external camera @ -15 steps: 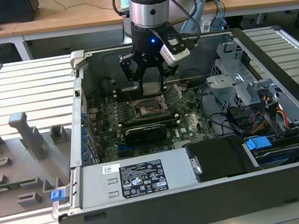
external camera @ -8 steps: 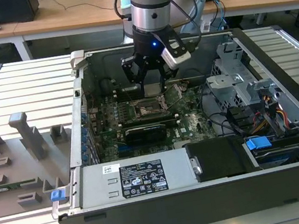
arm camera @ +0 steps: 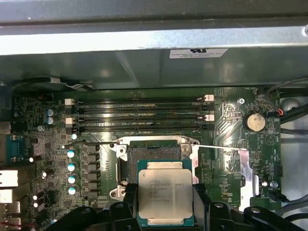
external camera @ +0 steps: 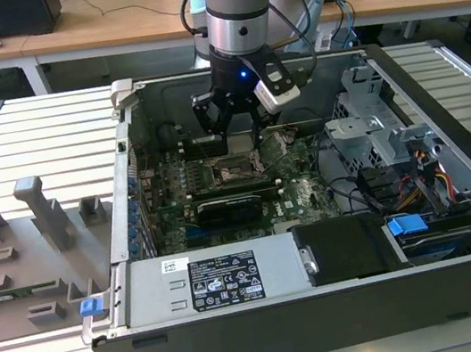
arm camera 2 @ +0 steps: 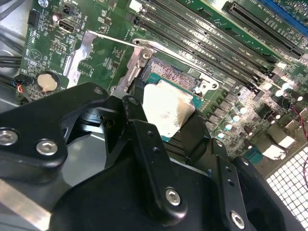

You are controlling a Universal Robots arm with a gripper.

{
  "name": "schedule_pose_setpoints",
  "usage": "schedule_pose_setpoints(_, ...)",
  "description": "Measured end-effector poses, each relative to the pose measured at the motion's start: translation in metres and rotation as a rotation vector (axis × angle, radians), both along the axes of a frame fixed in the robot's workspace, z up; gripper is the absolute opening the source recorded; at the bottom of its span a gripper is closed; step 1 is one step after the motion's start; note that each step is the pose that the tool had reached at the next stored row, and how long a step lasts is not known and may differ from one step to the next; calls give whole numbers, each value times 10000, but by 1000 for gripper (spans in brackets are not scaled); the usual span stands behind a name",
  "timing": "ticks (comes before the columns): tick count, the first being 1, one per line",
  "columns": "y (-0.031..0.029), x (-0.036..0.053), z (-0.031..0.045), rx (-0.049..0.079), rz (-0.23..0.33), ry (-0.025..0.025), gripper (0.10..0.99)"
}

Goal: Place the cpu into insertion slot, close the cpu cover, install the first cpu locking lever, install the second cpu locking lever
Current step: 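Place the cpu into insertion slot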

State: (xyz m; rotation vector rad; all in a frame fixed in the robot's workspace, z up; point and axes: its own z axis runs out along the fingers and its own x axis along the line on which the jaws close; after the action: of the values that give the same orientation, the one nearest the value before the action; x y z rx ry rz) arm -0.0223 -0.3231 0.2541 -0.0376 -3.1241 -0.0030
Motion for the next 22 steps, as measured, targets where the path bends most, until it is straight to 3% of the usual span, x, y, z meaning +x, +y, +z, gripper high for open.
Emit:
schedule_pose_setpoints(7,0,0,-1,-6,-140,-1,541)
schedule_pose_setpoints(22,0,0,-8,-38,-1425,2,541)
